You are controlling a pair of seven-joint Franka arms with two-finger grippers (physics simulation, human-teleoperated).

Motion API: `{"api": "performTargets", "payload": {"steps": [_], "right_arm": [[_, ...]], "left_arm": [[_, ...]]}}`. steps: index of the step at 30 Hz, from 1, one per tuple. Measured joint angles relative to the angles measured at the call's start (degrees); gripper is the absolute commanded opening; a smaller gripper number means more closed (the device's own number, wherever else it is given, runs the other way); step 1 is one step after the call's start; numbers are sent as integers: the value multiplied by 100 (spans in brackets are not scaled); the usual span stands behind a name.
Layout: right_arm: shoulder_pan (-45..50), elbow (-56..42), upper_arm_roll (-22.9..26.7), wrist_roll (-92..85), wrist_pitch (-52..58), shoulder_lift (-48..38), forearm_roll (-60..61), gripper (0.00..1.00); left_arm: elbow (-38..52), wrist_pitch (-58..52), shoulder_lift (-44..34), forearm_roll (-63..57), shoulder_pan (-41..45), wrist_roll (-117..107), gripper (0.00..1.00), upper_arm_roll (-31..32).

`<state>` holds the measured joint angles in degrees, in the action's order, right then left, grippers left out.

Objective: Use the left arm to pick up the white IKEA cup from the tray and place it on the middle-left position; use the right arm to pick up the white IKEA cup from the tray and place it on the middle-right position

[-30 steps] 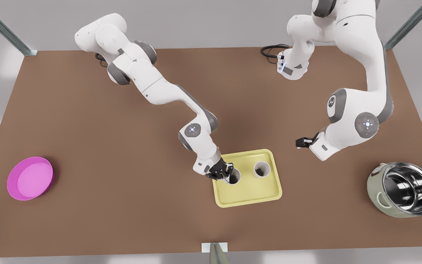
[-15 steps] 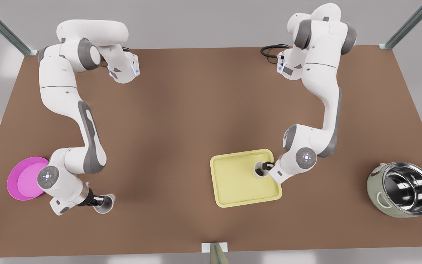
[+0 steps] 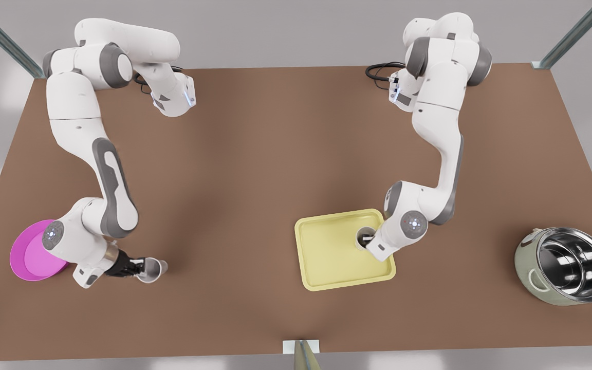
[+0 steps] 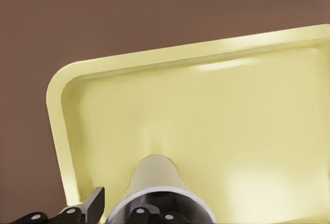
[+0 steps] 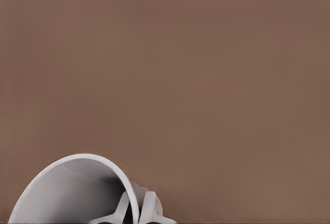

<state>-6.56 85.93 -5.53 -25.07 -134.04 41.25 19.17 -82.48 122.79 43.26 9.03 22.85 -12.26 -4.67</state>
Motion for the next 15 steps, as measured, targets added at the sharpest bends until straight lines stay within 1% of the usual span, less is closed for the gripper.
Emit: {"api": "performTargets", "payload": {"steps": [1,2,4,5,6,7,13,15], "right_arm": [[-11,2,0,-140,76,-6,159,15],[-23,4,-1,-271,142,-9,278,15],[-68,-1,0,-510,254,-14,430,18],[-79,-4,0,-606,296,-16,461,58],[-85,-8,0,-689,330,-16,476,95],[-88,-13,-2,-763,356,-16,484,100],[-99,-6,-18,-1068,422,-1,499,100],[-100,-4,-12,-1199,441,9,547,100]], "left_arm": [[44,-39,-7,-25,-5,-31,15,-12],[63,-71,-10,-39,-7,-57,9,-16],[78,-118,-12,-66,10,-112,5,-17],[79,-137,-13,-77,22,-139,5,-17],[84,-154,-19,-85,28,-165,5,-16],[85,-170,-58,-91,23,-189,5,-27],[284,-348,-213,-144,-30,-271,5,-484],[378,-468,-245,-135,-61,-219,5,-759]]}}
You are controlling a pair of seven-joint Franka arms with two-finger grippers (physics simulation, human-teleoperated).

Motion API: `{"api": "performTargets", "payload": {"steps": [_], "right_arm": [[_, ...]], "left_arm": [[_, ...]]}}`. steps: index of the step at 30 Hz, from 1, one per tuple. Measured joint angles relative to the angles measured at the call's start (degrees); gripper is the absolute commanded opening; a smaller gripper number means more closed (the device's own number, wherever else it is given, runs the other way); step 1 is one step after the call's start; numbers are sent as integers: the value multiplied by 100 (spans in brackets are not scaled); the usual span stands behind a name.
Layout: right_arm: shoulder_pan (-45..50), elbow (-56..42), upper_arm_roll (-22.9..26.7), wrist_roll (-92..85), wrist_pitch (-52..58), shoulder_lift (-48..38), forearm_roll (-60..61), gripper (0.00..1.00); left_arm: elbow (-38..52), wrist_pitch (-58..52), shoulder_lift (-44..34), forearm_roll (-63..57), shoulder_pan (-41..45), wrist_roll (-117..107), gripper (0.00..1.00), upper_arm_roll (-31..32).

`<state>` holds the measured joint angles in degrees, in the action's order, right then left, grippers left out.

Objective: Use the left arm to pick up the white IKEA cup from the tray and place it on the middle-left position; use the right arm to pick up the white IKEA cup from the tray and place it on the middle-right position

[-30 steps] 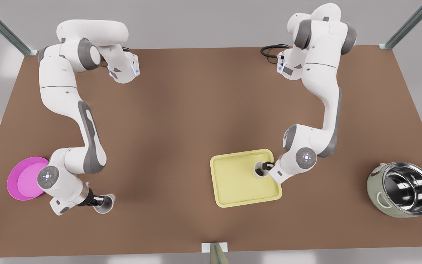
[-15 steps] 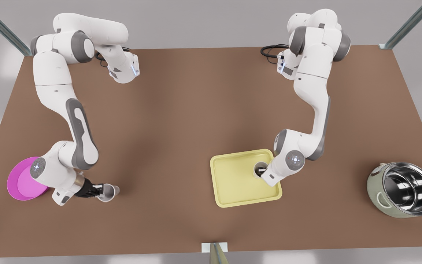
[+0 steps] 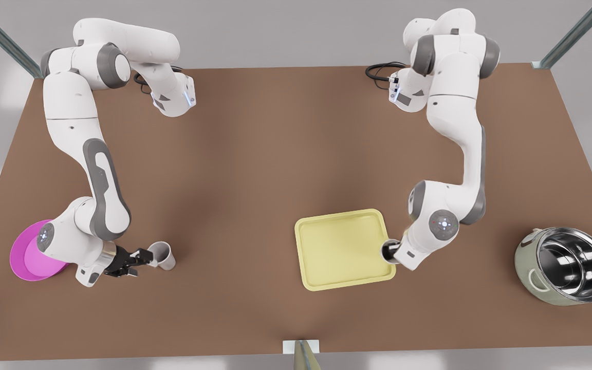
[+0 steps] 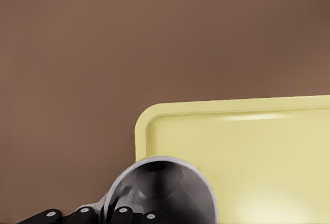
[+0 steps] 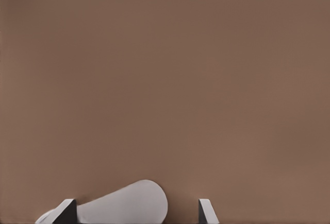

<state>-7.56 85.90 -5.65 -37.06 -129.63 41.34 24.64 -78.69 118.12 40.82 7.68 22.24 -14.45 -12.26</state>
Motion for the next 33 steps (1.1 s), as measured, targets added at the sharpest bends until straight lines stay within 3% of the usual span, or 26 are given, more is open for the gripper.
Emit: {"api": "performTargets", "payload": {"steps": [11,16,20,21,22,25,33], "right_arm": [[1,-82,10,-600,109,-198,88,100],[161,-219,-41,-264,582,-1227,-1044,100],[268,-990,48,314,1860,-2028,-2024,100],[271,-908,115,440,2142,-2332,-2130,100],[269,-696,157,571,2381,-2679,-2211,100],[306,-282,260,935,2898,-3207,-2353,100],[354,-27,306,1654,3484,-3348,-2445,100]], "left_arm": [[33,49,159,121,-1444,880,5,-165],[18,876,506,266,-1491,1184,5,-170],[17,1312,646,312,-1494,1353,5,-165],[17,1382,654,325,-1494,1393,32,-164],[16,1439,659,367,-1494,1456,100,-163],[12,1564,663,526,-1495,1704,100,-161],[13,1663,619,553,-1479,2274,100,-166]]}}
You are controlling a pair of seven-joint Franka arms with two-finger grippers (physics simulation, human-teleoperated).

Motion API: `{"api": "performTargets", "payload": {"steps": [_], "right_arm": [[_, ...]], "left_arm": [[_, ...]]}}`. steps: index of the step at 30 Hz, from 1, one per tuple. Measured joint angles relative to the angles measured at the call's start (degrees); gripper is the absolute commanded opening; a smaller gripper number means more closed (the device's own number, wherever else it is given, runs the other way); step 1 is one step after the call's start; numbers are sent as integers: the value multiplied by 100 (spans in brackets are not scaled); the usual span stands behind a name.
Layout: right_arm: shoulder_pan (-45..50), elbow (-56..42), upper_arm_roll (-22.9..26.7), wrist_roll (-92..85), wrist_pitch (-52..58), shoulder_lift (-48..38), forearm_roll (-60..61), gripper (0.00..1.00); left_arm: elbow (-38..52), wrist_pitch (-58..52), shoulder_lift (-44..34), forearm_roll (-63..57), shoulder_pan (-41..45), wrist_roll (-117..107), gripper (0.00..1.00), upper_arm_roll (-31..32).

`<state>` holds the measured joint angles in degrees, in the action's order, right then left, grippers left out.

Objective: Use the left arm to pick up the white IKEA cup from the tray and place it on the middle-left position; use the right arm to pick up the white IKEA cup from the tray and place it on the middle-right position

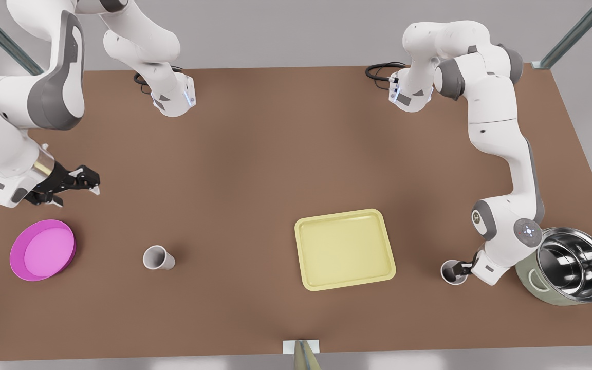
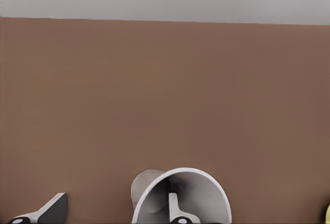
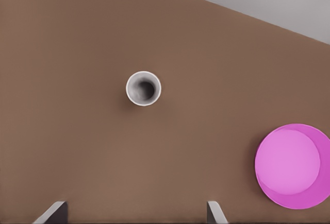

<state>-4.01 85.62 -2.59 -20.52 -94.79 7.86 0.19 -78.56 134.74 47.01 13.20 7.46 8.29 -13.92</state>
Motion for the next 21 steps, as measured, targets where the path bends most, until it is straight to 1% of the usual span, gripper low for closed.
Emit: {"api": "performTargets", "payload": {"steps": [4,12,13,14,19,21], "right_arm": [[-125,-88,-14,253,86,27,19,100],[-85,-212,-10,622,159,35,20,100],[-78,-215,-7,658,160,36,20,100],[-76,-217,-6,692,159,37,19,100],[-83,-218,-12,838,148,37,14,100],[-80,-218,-7,886,137,37,13,100]], "left_arm": [[-4,17,0,-96,-27,53,100,-4],[-2,-47,-89,-93,-1,126,100,-4],[-4,-179,-242,-92,5,133,100,0],[-1,-442,-554,-98,15,141,100,3],[6,-2341,-2577,-98,22,43,100,72],[-193,-2930,-3031,-159,162,-85,100,197]]}}
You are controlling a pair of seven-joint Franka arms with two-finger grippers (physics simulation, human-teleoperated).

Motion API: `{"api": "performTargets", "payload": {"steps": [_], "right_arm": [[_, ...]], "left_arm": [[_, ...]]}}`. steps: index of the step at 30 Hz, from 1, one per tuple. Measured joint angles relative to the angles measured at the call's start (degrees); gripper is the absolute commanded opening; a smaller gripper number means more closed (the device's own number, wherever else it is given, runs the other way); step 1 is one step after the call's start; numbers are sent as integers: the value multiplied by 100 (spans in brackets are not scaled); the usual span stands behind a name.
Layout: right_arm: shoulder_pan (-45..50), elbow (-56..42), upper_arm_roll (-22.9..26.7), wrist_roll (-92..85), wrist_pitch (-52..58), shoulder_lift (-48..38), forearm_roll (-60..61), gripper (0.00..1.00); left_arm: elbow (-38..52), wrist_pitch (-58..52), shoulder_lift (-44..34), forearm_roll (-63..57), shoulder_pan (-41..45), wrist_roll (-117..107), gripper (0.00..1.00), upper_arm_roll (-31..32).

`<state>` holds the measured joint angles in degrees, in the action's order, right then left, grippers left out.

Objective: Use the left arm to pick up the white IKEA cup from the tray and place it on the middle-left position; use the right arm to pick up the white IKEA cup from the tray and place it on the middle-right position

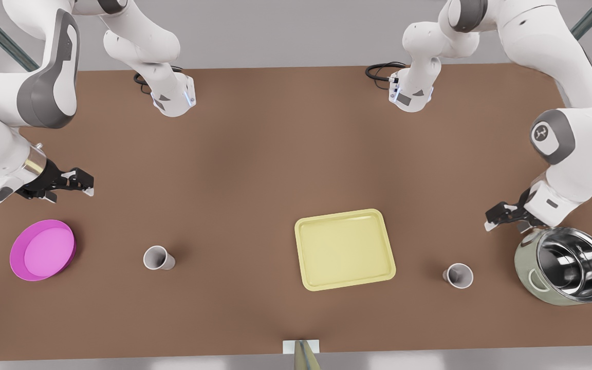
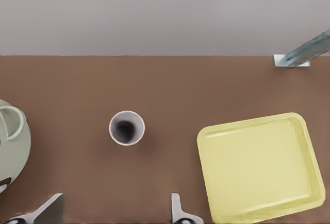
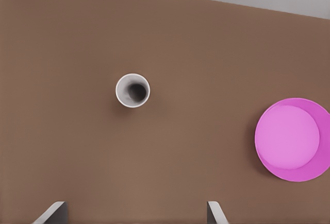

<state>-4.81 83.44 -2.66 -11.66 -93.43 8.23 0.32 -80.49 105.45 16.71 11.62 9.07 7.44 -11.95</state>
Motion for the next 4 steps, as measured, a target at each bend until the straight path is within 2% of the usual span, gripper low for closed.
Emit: {"api": "performTargets", "payload": {"steps": [4], "right_arm": [[-24,-98,5,79,-19,0,-8,100]], "left_arm": [[-69,-736,-150,-75,73,-227,100,50]]}}
